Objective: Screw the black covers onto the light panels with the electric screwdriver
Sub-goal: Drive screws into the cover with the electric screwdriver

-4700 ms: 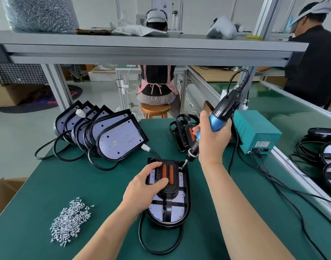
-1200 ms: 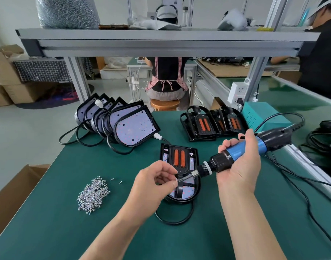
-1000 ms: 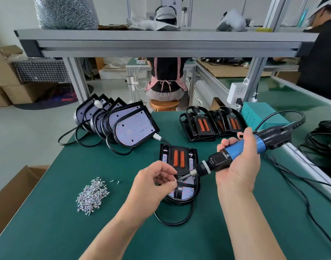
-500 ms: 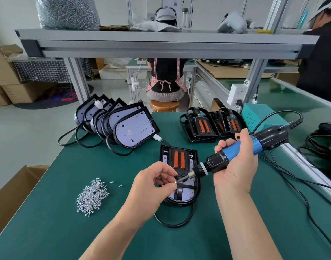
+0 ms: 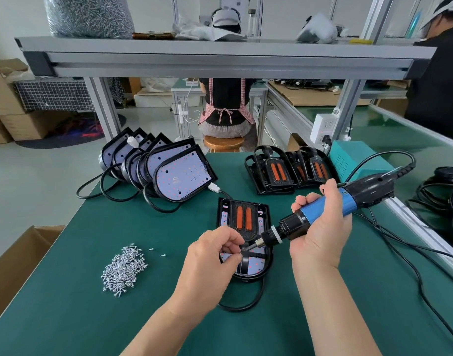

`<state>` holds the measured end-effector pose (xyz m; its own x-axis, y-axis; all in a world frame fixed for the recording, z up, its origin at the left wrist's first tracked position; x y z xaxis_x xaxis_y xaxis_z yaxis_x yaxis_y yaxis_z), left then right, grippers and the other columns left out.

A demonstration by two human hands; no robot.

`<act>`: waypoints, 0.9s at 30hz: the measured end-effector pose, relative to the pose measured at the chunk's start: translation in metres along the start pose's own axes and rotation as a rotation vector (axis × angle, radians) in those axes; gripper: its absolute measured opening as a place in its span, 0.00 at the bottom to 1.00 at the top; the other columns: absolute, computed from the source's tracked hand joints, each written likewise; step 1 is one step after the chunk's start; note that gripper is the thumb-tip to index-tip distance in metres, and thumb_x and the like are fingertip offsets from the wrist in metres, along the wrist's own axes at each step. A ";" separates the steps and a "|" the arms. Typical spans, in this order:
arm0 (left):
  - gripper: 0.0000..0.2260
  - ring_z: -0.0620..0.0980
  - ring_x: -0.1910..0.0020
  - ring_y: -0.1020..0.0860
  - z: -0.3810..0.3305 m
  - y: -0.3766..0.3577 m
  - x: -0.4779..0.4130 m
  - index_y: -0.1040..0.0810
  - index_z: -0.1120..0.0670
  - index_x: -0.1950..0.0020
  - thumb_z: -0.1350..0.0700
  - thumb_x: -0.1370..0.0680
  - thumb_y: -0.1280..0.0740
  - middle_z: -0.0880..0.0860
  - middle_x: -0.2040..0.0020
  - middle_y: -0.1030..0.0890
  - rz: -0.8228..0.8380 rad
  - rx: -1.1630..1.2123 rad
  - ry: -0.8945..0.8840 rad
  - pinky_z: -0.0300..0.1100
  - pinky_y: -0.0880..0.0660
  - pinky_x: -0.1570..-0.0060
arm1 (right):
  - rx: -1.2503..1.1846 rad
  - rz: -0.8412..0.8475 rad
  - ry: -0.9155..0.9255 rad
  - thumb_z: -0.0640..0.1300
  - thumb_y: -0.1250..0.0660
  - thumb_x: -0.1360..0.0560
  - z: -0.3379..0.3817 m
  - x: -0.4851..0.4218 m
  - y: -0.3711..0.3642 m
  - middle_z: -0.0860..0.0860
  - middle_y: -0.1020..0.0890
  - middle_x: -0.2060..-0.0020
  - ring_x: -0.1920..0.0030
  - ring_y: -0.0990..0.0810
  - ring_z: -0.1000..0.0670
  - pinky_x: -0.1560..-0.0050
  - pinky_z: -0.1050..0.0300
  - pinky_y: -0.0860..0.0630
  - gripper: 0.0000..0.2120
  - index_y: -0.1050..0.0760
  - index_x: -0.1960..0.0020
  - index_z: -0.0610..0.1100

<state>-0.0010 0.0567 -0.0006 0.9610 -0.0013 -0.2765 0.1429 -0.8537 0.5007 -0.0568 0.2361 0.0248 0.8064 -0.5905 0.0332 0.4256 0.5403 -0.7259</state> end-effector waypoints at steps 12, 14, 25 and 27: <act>0.17 0.44 0.52 0.23 0.001 -0.008 0.004 0.22 0.46 0.46 0.67 0.28 0.29 0.41 0.58 0.22 -0.068 -0.116 -0.134 0.32 0.28 0.51 | 0.049 -0.034 0.027 0.47 0.30 0.21 -0.002 -0.002 0.004 0.51 0.23 0.70 0.68 0.21 0.49 0.65 0.58 0.22 0.11 0.28 0.44 0.43; 0.16 0.43 0.51 0.23 0.003 -0.009 0.004 0.22 0.48 0.45 0.66 0.27 0.29 0.41 0.57 0.22 -0.057 -0.125 -0.142 0.31 0.29 0.49 | 0.046 -0.041 0.022 0.47 0.29 0.22 -0.003 -0.003 0.006 0.51 0.23 0.70 0.69 0.21 0.49 0.65 0.57 0.22 0.11 0.28 0.45 0.43; 0.22 0.44 0.46 0.25 0.043 -0.007 -0.022 0.29 0.49 0.35 0.48 0.27 0.27 0.47 0.42 0.24 -0.125 -0.031 0.327 0.43 0.27 0.46 | 0.093 -0.029 0.149 0.46 0.29 0.23 0.007 -0.021 0.007 0.51 0.23 0.70 0.69 0.21 0.48 0.64 0.55 0.22 0.08 0.27 0.48 0.46; 0.29 0.51 0.44 0.23 0.048 -0.013 -0.032 0.31 0.51 0.32 0.40 0.28 0.28 0.50 0.43 0.21 0.009 -0.098 0.458 0.46 0.27 0.45 | 0.131 0.010 0.197 0.46 0.29 0.23 0.009 -0.024 0.005 0.51 0.23 0.71 0.69 0.21 0.47 0.65 0.55 0.22 0.08 0.27 0.50 0.46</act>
<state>-0.0450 0.0431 -0.0378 0.9647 0.2406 0.1074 0.1349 -0.8012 0.5829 -0.0703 0.2584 0.0270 0.7208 -0.6831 -0.1175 0.4779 0.6126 -0.6295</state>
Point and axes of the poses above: each hand's wrist, its own x-axis away from the middle knuckle, its own y-axis out of the back of the hand, z = x × y, the point moved 3 cm from there along -x, towards the middle knuckle
